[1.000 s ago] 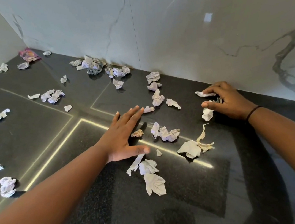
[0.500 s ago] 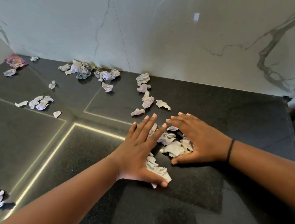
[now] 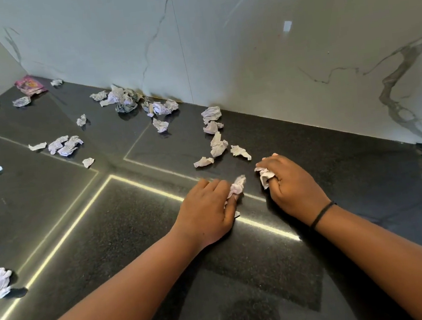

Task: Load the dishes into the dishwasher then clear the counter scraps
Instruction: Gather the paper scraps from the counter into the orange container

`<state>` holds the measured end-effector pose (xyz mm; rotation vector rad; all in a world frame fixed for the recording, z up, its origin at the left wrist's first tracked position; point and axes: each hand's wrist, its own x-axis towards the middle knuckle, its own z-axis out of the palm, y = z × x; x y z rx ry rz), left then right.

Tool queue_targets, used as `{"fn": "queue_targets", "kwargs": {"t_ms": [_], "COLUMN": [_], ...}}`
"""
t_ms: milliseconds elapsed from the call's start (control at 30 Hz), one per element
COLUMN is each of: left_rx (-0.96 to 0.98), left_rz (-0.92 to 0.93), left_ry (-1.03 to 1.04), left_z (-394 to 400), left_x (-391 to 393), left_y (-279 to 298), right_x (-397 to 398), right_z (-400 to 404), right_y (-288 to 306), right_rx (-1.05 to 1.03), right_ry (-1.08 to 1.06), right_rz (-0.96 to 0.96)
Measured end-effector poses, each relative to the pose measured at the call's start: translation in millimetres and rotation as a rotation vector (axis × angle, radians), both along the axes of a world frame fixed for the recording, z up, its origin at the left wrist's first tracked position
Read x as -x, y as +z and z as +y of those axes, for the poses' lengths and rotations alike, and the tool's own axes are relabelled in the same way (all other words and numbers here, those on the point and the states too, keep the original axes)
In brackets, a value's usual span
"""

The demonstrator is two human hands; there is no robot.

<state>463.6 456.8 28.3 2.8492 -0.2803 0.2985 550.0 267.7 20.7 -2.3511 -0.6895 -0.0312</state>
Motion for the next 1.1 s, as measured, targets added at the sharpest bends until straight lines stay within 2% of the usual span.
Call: {"fn": "queue_targets", "kwargs": {"t_ms": [100, 233, 433, 567, 667, 733, 867, 1100], "left_rx": [0.067, 0.038, 0.024, 0.035, 0.044, 0.023, 0.048, 0.12], "left_rz": [-0.07, -0.048, -0.089, -0.059, -0.02, -0.048, -0.053, -0.074], "left_ry": [0.156, 0.177, 0.245, 0.356, 0.404, 0.404, 0.451, 0.508], "left_z": [-3.6, -5.2, 1.0, 31.2, 51.9, 56.6, 65.1, 89.6], "left_x": [5.8, 6.3, 14.3, 17.4, 11.8, 5.9, -8.6, -55.2], "left_y": [1.0, 1.7, 0.9, -2.8, -4.5, -2.6, -9.4, -8.7], "right_x": [-12.2, -25.1, -50.0, -72.6, -86.7, -89.5, -86.9, -77.6], "right_z": [11.8, 36.3, 83.3, 110.8, 134.4, 147.5, 151.9, 146.3], "right_y": [-0.5, 2.0, -2.0, -0.9, 2.4, 4.9, -1.9, -5.4], "right_rx": [-0.022, 0.091, 0.24, 0.367, 0.444, 0.398, 0.173, 0.21], "right_ry": [-0.112, -0.003, -0.074, 0.007, 0.128, 0.173, 0.164, 0.066], "right_rz": [0.026, 0.046, -0.06, -0.169, -0.128, -0.089, -0.191, -0.259]}}
